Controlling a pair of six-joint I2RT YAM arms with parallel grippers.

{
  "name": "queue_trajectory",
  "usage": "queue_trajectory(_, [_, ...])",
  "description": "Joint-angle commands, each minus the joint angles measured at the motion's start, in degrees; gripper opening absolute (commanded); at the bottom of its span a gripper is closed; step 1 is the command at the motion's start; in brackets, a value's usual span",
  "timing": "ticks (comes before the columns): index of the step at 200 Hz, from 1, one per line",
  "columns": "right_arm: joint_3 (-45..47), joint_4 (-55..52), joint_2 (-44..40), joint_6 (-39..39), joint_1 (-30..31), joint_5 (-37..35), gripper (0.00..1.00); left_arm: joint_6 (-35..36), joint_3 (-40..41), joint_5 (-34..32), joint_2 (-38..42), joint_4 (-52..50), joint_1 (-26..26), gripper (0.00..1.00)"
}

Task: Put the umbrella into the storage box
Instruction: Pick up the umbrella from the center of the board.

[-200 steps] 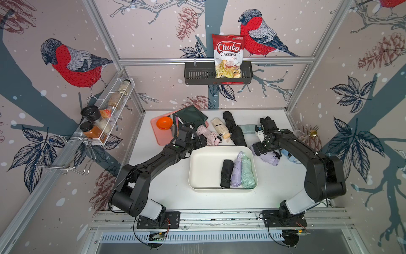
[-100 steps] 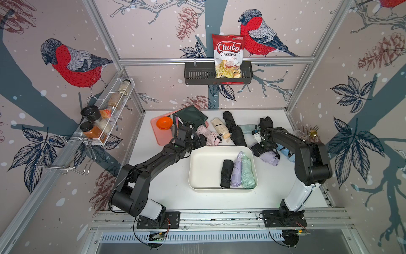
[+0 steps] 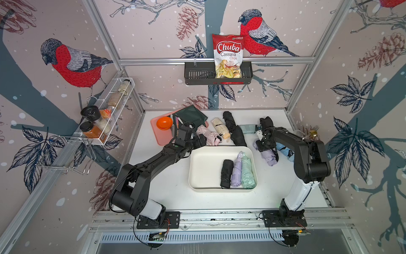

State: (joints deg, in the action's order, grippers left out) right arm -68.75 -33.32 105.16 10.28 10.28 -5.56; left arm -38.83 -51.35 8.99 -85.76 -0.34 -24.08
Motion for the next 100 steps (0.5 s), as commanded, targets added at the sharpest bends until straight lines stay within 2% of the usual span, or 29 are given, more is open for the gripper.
queue_trajectory(1, [0.8,2.2,-2.5,-4.4,1.1,-0.5,0.41,0.0,0.0,1.0,-0.2,1.5,0.2,0.99])
queue_trajectory(19, [1.2,2.5,-4.9,-6.0,2.7,-1.0,0.27,-0.2,0.2,1.1,-0.2,1.7,0.2,0.99])
queue_trajectory(31, [1.3,2.4,-6.1,-7.2,3.8,-2.0,0.24,-0.4,0.4,1.2,-0.2,1.8,0.2,0.99])
queue_trajectory(55, [-0.4,-0.3,-8.1,-11.9,5.9,-7.8,0.12,-0.7,0.8,1.5,0.0,2.6,0.2,0.99])
queue_trajectory(62, [-1.2,-1.4,-8.6,-14.0,6.1,-9.5,0.05,-0.8,0.9,1.6,0.1,2.9,0.2,0.98])
queue_trajectory(100, [-3.4,-5.1,-15.2,-21.5,6.6,-13.3,0.04,-1.1,1.4,2.0,0.2,3.8,0.2,0.98])
